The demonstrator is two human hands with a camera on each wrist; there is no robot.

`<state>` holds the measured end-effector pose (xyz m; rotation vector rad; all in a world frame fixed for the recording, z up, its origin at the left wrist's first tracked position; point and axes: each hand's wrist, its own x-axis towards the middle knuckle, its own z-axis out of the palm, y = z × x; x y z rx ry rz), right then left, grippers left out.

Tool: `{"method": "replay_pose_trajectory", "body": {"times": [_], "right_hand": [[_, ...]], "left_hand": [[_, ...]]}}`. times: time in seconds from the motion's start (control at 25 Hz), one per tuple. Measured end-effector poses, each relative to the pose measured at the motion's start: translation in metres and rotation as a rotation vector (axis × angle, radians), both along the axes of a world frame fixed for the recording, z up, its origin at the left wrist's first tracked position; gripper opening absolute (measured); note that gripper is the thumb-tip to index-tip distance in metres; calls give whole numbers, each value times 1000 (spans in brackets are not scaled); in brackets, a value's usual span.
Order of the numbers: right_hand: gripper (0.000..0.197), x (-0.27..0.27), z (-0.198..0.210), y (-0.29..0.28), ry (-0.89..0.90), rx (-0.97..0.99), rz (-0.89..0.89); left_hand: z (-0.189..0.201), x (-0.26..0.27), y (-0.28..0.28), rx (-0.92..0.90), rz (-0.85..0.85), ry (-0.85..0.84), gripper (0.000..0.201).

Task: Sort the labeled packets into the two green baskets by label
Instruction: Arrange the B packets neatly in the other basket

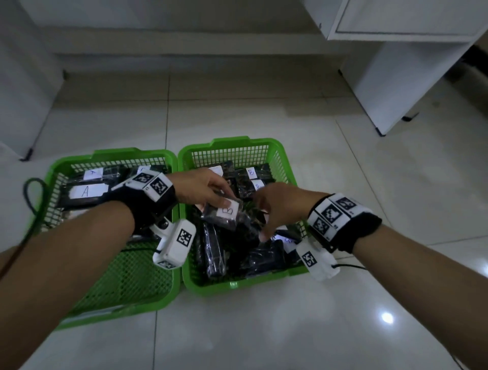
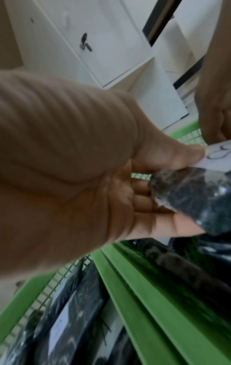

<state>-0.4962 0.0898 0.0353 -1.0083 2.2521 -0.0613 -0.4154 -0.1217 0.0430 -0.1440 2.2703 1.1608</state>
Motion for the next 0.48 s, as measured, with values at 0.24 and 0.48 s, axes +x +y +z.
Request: {"method": "replay_pose_trajectory", "body": {"times": [0.24, 0.48], "right_hand": [[38, -7, 10, 29, -38, -192, -169], [14, -15, 13, 36, -627, -681, -803]], "left_hand": [[-4, 14, 21, 54, -4, -23, 28], [7, 11, 15, 178, 306, 78, 18]]}}
